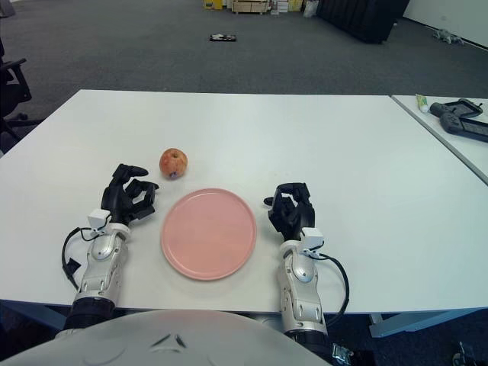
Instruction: Put the apple into the plate.
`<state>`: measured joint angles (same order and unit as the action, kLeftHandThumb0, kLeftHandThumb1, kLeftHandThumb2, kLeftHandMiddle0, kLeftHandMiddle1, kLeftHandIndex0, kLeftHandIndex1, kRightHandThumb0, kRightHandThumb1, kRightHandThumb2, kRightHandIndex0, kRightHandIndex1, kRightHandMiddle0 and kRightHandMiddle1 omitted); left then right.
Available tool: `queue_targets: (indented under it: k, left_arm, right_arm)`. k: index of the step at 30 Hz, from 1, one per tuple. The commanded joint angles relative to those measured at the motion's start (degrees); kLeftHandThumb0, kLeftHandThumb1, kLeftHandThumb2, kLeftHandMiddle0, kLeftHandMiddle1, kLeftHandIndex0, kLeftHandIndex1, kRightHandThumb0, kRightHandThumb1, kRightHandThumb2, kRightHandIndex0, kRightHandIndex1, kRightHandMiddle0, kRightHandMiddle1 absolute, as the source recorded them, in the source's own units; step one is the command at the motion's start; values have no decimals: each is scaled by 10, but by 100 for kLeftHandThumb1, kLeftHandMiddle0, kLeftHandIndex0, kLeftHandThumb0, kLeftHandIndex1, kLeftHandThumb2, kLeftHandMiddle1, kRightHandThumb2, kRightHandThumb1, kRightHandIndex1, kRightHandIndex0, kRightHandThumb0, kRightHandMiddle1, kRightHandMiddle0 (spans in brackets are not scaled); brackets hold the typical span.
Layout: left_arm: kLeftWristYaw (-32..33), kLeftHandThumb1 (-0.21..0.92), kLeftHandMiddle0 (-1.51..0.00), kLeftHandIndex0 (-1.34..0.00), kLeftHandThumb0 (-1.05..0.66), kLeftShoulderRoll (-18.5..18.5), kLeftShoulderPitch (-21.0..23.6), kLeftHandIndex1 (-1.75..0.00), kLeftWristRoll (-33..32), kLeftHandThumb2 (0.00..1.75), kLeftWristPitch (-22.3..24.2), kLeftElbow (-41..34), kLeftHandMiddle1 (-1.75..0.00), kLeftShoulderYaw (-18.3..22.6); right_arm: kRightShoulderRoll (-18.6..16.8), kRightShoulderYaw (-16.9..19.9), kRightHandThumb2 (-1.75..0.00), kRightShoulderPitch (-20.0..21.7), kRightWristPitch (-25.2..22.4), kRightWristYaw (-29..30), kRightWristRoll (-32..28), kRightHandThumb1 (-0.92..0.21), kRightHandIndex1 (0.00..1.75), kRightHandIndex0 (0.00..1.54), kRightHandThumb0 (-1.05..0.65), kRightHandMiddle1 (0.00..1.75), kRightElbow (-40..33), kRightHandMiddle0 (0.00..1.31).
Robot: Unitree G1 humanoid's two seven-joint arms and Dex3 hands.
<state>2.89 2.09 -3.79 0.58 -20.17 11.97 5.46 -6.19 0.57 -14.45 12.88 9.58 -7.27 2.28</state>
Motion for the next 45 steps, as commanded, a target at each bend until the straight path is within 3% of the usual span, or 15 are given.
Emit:
queue_targets:
  k: [1,13,16,18,20,22,25,27,28,31,33,37,42,45]
  left_arm:
    - [22,36,-64,-39,-1,-9,31,-175,29,122,-5,-19,-157,-5]
    - [140,34,-62,-36,-1,-69,95,-175,203,129,-59,25,-169,-25]
    - [144,50,-52,-25,-1,-87,104,-175,225,110,-64,28,-168,-34]
    - [145,75,-38,-11,-1,-96,108,-175,235,76,-61,28,-165,-39]
    - [150,83,-21,-14,-17,-107,117,-175,245,65,-61,35,-154,-42]
    - [162,88,-9,-6,-47,-119,130,-137,257,62,-68,53,-131,-44]
    - [188,89,-3,-2,-71,-131,147,-109,274,54,-84,84,-107,-50]
    - [204,91,-1,-1,-86,-136,163,-86,281,43,-99,109,-81,-56]
    - [209,91,-1,-1,-92,-137,169,-70,283,39,-105,119,-62,-58]
    - [224,91,0,0,-99,-144,184,-45,291,33,-121,142,-36,-68]
    - [233,89,0,0,-102,-148,192,-18,297,29,-129,155,-15,-75]
    - [169,85,0,0,-104,-165,207,-4,308,26,-99,135,-3,-110]
    - [60,81,0,0,-105,-193,222,-1,307,22,-32,129,0,-141]
    - [37,79,0,0,-105,-200,247,0,319,21,-17,162,0,-161]
  right_arm:
    - [-19,2,-76,10,-9,1,-2,-75,139,54,-37,175,8,29]
    - [-20,2,-76,12,-10,1,-5,-76,139,53,-37,175,11,29]
    - [-17,1,-76,12,-8,0,-3,-76,140,53,-37,175,13,29]
    - [-16,1,-76,13,-8,-1,-2,-76,140,54,-37,175,14,29]
    - [-16,2,-76,13,-8,-1,-1,-76,140,54,-37,175,14,29]
    - [-16,2,-76,12,-10,0,-2,-76,139,54,-37,175,13,29]
    - [-16,2,-76,12,-13,1,-2,-76,139,55,-37,175,12,29]
    - [-16,2,-76,11,-14,1,-2,-75,139,55,-37,175,12,29]
    - [-16,3,-76,11,-14,0,-2,-75,139,55,-37,175,13,29]
    - [-16,4,-76,11,-14,-2,-5,-75,139,55,-37,175,13,29]
    - [-17,4,-76,11,-14,-3,-7,-75,139,55,-37,175,14,29]
    - [-13,4,-76,15,-4,-4,0,-75,139,56,-37,175,25,29]
    - [-9,4,-77,19,6,-12,0,-74,142,56,-37,175,36,30]
    - [-9,6,-78,21,11,-16,-1,-74,143,56,-37,175,41,30]
